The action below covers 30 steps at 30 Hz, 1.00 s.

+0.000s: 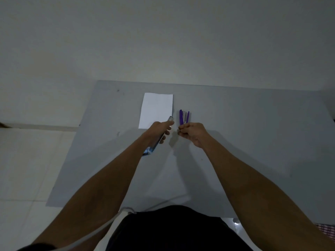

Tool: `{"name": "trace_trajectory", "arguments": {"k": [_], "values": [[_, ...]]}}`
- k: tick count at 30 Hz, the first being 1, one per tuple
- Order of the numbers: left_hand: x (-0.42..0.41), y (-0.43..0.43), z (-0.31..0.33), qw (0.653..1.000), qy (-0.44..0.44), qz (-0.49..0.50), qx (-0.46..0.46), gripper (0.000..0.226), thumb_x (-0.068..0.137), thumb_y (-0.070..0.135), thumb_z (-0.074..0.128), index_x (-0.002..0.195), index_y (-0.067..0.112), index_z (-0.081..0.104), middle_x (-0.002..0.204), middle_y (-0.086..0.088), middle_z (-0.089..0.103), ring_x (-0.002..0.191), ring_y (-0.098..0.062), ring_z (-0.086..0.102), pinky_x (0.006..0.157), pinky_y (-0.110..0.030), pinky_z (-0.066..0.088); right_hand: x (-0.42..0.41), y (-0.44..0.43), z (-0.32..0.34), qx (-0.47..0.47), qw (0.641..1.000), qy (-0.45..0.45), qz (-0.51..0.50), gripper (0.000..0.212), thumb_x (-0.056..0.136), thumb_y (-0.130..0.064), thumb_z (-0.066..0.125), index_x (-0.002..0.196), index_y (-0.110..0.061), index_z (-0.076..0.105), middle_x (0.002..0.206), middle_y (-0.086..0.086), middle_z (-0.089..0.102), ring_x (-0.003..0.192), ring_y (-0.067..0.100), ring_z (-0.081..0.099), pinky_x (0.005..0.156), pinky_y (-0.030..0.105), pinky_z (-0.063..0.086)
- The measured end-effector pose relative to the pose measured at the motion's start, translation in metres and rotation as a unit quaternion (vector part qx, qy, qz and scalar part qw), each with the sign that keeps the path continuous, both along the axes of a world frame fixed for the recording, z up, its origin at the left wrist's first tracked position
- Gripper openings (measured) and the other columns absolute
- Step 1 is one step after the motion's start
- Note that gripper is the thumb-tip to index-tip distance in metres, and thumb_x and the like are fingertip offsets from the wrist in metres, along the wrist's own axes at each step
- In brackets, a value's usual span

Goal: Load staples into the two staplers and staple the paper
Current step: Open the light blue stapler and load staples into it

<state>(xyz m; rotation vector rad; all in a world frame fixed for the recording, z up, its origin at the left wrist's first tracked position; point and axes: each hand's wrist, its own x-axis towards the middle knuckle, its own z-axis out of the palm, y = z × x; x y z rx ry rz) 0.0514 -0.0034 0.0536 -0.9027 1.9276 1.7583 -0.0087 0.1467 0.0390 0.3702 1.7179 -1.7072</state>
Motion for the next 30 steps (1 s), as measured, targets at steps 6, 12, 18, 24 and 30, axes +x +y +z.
{"name": "trace_trajectory", "arguments": {"k": [6, 12, 18, 24, 30], "values": [[-0.007, -0.007, 0.013, 0.998, -0.018, -0.034, 0.055, 0.052, 0.094, 0.048, 0.038, 0.105, 0.003, 0.062, 0.073, -0.005, 0.051, 0.055, -0.016, 0.045, 0.051, -0.025, 0.035, -0.007, -0.001, 0.008, 0.024, 1.0, 0.015, -0.004, 0.014, 0.08, 0.015, 0.064, 0.092, 0.008, 0.065, 0.08, 0.016, 0.064, 0.069, 0.02, 0.063, 0.06, 0.023, 0.059], [-0.008, -0.004, 0.019, 0.997, 0.017, -0.07, -0.011, 0.049, 0.092, 0.043, 0.033, 0.092, 0.004, 0.062, 0.066, -0.005, 0.05, 0.052, -0.018, 0.044, 0.049, -0.025, 0.034, -0.006, 0.004, -0.002, 0.072, 0.997, 0.022, 0.029, 0.011, 0.08, 0.011, 0.066, 0.083, 0.0, 0.066, 0.084, 0.015, 0.065, 0.071, 0.021, 0.064, 0.062, 0.027, 0.059], [-0.006, -0.007, 0.016, 0.986, 0.083, -0.12, -0.084, 0.034, 0.095, 0.042, 0.039, 0.093, 0.01, 0.053, 0.075, -0.015, 0.063, 0.05, -0.019, 0.046, 0.047, -0.026, 0.038, -0.002, 0.007, -0.011, 0.089, 0.994, 0.037, 0.047, 0.01, 0.08, 0.01, 0.066, 0.083, 0.0, 0.066, 0.091, 0.019, 0.065, 0.073, 0.023, 0.064, 0.064, 0.028, 0.059], [-0.002, -0.005, 0.017, 0.962, 0.159, -0.181, -0.132, 0.014, 0.098, 0.037, 0.044, 0.108, 0.028, 0.042, 0.098, -0.022, 0.061, 0.051, -0.023, 0.056, 0.048, -0.03, 0.046, 0.0, 0.009, -0.019, 0.116, 0.992, 0.045, 0.038, 0.014, 0.082, 0.01, 0.063, 0.077, -0.003, 0.066, 0.096, 0.019, 0.064, 0.071, 0.024, 0.064, 0.064, 0.031, 0.058], [-0.006, 0.0, 0.02, 0.95, 0.162, -0.224, -0.147, 0.025, 0.092, 0.041, 0.056, 0.107, 0.028, 0.04, 0.093, -0.021, 0.059, 0.057, -0.021, 0.051, 0.051, -0.029, 0.048, -0.002, 0.008, -0.022, 0.111, 0.992, 0.046, 0.035, 0.017, 0.084, 0.01, 0.059, 0.074, -0.003, 0.065, 0.097, 0.02, 0.063, 0.075, 0.024, 0.063, 0.067, 0.032, 0.058]]}}
